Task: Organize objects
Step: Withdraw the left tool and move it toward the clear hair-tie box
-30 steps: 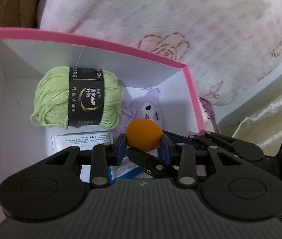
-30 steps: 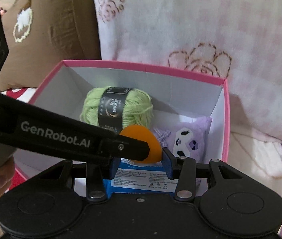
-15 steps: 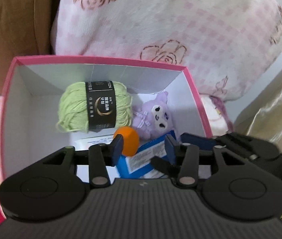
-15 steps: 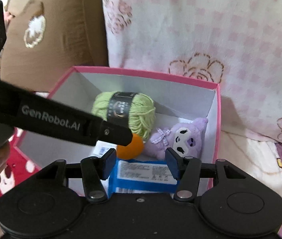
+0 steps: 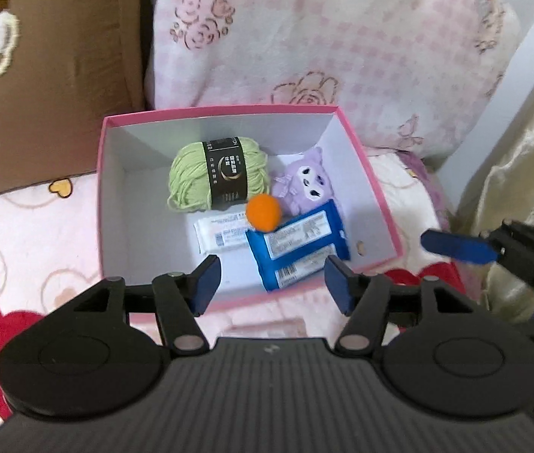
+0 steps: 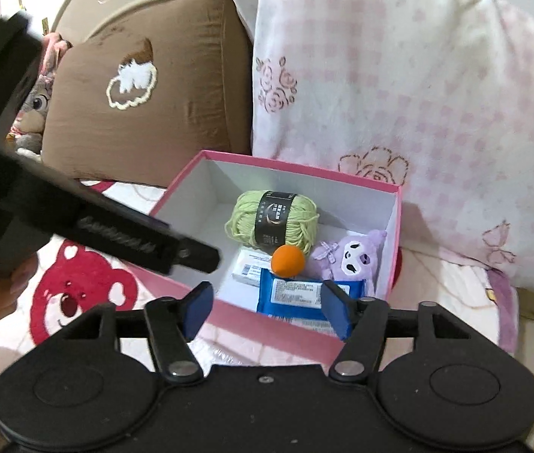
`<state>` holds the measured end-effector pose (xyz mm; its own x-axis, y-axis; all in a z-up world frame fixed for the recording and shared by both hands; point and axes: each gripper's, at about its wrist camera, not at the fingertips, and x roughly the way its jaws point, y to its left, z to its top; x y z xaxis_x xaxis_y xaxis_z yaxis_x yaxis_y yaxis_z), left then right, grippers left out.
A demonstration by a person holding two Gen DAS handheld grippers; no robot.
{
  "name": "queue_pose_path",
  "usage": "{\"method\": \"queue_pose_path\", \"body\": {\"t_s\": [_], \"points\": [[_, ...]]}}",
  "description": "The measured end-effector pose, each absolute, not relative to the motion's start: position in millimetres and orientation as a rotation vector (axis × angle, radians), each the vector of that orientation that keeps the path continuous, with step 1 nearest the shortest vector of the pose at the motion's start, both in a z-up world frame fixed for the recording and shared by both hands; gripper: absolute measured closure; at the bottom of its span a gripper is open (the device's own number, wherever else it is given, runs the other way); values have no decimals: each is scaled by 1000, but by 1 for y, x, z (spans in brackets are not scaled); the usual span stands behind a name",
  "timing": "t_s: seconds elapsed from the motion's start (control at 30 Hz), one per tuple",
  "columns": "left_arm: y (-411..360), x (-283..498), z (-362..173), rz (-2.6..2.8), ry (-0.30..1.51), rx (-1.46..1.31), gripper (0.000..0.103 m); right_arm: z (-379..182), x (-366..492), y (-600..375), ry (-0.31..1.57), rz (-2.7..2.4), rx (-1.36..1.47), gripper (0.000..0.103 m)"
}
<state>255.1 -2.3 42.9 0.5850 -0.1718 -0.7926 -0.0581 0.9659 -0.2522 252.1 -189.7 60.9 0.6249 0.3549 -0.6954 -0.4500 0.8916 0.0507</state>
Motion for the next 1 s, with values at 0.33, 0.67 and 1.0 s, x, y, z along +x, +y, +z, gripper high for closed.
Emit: {"method": "queue_pose_path", "body": {"t_s": [0.33,0.67,1.0], "points": [[13,182,75,18,898,-197,36,92,193,-201,761,474,-140,28],[-2,138,66,-6,942,-141,34,90,144,-192,734,466,-180,24],[-9,110,47,-72,1014,-150,30,85,115,-190,763,494,-182,21]]}}
